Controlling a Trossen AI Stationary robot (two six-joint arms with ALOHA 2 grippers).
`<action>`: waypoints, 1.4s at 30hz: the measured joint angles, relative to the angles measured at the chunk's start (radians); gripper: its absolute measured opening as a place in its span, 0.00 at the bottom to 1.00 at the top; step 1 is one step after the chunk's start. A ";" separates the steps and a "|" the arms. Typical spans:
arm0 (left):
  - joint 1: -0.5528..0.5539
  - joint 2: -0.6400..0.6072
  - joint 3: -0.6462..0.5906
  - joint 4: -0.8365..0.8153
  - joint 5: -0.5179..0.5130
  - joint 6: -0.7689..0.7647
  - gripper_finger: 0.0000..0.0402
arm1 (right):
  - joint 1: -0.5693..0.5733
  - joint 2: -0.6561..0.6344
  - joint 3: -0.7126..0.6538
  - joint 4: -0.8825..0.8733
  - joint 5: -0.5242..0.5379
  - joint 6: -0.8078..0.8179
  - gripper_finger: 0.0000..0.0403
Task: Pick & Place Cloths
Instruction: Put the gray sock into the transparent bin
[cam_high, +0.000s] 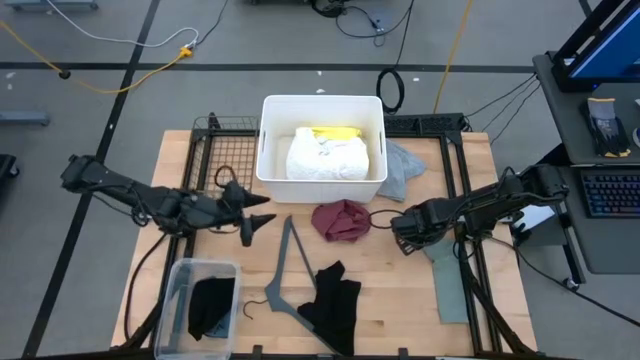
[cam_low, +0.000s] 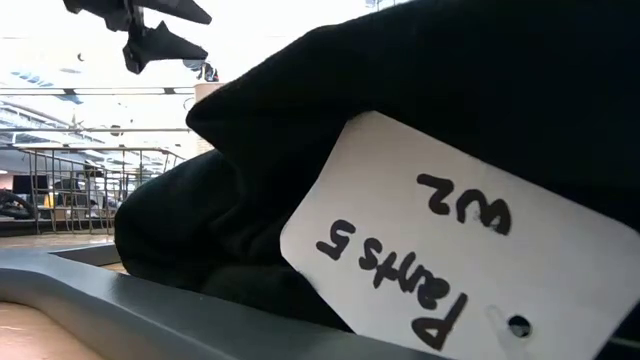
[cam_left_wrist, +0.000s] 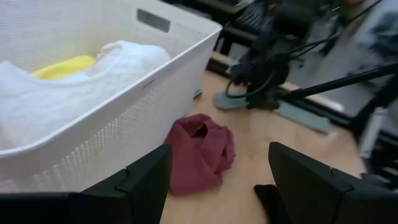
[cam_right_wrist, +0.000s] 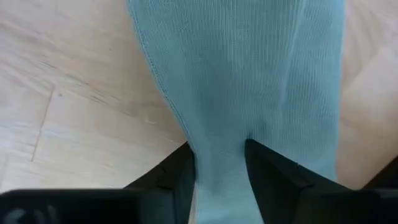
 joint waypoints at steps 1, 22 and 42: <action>0.013 -0.023 -0.029 0.040 0.036 0.021 0.67 | 0.000 0.000 0.000 0.002 0.000 0.004 0.30; 0.146 -0.125 -0.273 0.194 0.362 0.104 0.67 | 0.000 -0.070 0.002 0.089 -0.084 0.051 0.01; 0.172 -0.125 -0.274 0.221 0.351 -0.008 0.67 | -0.010 -0.343 0.156 0.947 -0.292 0.012 0.00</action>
